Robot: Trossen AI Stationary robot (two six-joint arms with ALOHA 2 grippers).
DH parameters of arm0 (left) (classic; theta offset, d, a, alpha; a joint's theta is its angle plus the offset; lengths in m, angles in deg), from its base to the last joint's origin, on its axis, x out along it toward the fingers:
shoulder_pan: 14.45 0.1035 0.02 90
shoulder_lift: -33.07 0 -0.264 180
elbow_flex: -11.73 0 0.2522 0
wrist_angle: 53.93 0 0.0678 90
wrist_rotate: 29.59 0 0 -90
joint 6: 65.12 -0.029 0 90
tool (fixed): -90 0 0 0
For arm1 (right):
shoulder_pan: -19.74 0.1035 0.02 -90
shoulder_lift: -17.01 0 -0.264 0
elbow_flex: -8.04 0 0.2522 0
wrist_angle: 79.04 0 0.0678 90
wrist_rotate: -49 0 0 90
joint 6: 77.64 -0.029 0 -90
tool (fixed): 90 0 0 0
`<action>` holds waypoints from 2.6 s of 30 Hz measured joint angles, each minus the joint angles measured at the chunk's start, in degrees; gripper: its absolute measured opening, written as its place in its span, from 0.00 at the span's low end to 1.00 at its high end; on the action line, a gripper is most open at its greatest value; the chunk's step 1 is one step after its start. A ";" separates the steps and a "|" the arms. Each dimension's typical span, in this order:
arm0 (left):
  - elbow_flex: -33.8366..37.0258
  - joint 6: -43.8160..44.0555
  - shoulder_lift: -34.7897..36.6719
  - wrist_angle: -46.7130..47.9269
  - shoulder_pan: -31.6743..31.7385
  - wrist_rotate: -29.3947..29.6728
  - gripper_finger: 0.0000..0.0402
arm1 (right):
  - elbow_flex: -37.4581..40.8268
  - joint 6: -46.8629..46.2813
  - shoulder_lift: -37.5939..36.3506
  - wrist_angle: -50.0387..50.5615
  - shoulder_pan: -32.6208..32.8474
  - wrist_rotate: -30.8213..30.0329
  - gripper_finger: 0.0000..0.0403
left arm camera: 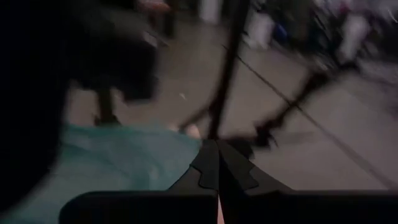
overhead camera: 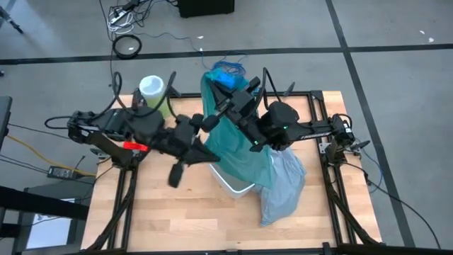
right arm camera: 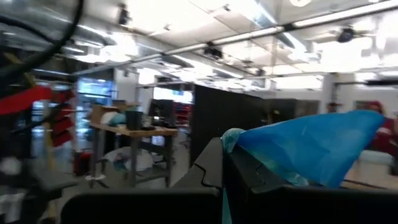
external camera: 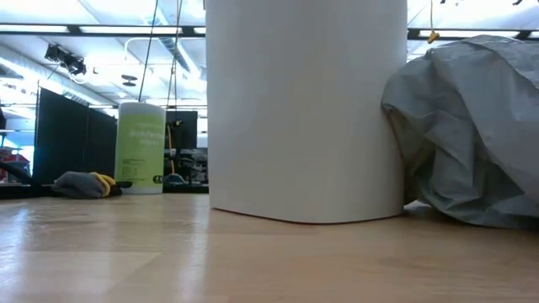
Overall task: Place trash/remove bag and relplace
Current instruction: Put the new dark blue trash bag into the trash bin
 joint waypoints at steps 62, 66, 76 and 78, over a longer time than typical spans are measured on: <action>8.17 -9.37 -6.61 3.68 -6.45 35.53 0.00 | 0.00 -14.62 -1.25 4.26 -2.84 10.26 0.00; 8.17 -4.31 -7.99 8.83 -6.44 35.75 0.00 | 0.00 -14.60 -1.24 4.30 -2.84 10.39 0.00; 8.15 0.49 -8.11 16.44 -6.43 39.21 0.00 | 0.00 -14.62 -1.25 4.76 -1.81 10.15 0.00; 8.15 0.68 -8.29 17.25 -6.39 39.53 0.00 | 0.00 -14.62 -1.23 5.25 -1.13 9.94 0.00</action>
